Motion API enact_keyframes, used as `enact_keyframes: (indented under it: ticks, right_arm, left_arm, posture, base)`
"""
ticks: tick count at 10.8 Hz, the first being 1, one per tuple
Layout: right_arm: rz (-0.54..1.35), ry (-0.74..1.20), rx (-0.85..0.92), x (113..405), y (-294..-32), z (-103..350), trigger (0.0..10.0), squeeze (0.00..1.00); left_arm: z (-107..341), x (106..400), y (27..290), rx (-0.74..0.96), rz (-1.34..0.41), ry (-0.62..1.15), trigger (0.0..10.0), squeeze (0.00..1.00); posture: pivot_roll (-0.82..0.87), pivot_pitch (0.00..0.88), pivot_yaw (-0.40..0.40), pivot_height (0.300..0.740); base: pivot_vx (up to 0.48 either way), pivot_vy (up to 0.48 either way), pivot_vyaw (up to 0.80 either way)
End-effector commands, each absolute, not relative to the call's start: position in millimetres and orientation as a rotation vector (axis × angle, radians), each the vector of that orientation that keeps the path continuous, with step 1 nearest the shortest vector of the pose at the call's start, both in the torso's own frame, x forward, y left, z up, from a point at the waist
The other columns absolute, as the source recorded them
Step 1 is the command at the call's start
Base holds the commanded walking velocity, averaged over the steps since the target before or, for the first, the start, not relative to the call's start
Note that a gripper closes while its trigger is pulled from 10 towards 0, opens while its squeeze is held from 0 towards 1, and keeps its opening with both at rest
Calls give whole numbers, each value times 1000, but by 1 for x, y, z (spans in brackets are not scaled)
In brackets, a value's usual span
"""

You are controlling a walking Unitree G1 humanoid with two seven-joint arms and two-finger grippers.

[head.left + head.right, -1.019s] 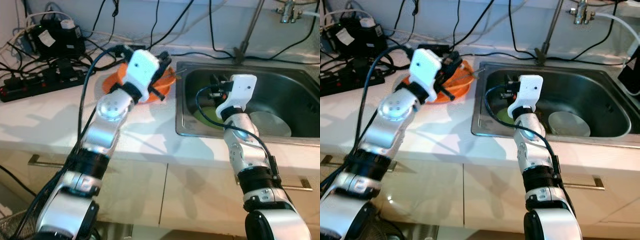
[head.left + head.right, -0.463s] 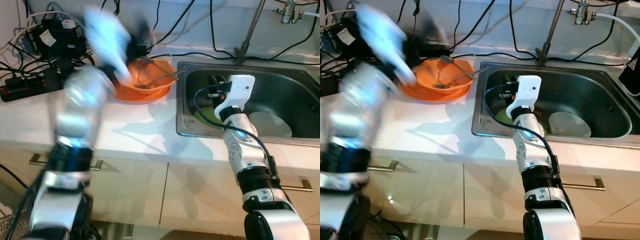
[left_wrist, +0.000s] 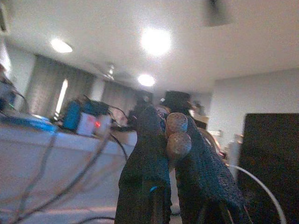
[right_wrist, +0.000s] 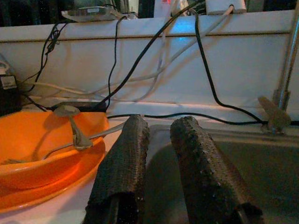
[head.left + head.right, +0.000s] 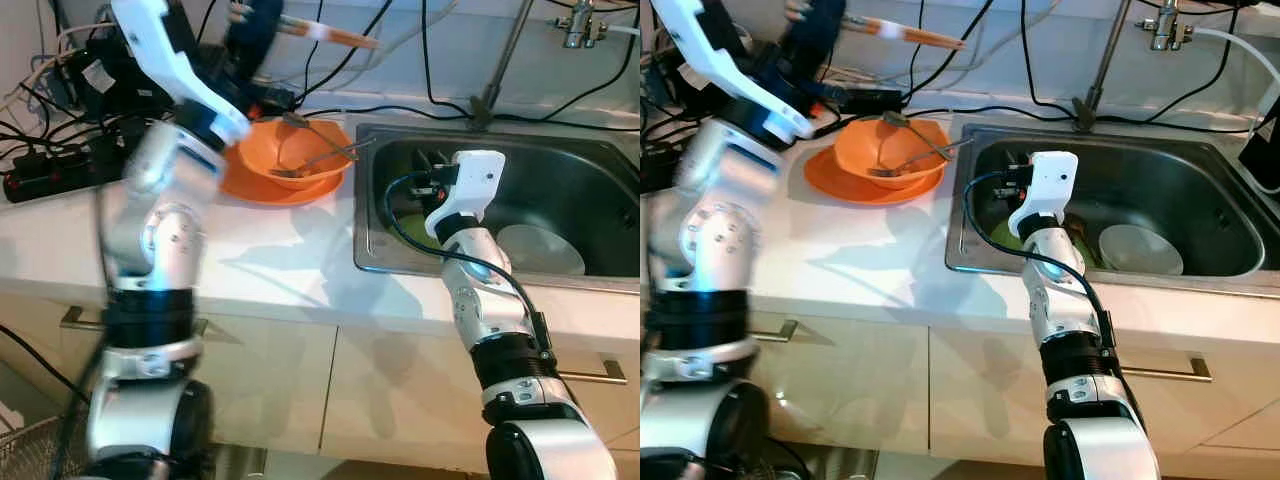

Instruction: Kitchen organization

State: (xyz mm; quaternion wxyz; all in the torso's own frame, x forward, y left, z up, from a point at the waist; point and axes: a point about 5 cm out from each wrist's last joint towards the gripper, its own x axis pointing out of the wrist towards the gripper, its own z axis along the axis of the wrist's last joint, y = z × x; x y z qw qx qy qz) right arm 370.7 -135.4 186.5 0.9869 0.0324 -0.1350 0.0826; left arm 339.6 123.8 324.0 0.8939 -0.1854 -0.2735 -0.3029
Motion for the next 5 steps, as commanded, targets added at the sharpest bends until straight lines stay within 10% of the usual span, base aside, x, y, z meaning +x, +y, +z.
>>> enact_keyframes:
  ticks: [1,2,3,5]
  right_arm:
    - [168,-306,20,372,-137,195,10000,0]
    - [174,-333,-40,371,-138,198,10000,741]
    - [185,-344,-55,370,-138,200,10000,1000]
    - [221,-372,-195,368,-135,201,10000,1000]
  left_arm:
    - [315,342,119,-395,-647,-519,10000,0]
    - [310,343,113,-394,-651,-485,10000,0]
    - [309,343,109,-381,-657,-467,10000,0]
    - [304,344,101,-341,-669,-427,10000,0]
  posture:
    - [202,0,-13,740]
    - [199,0,-11,740]
    - [200,0,-13,740]
    - [195,0,-13,740]
  base:
    - [0,0,0]
    - [0,0,0]
    - [0,0,0]
    - [0,0,0]
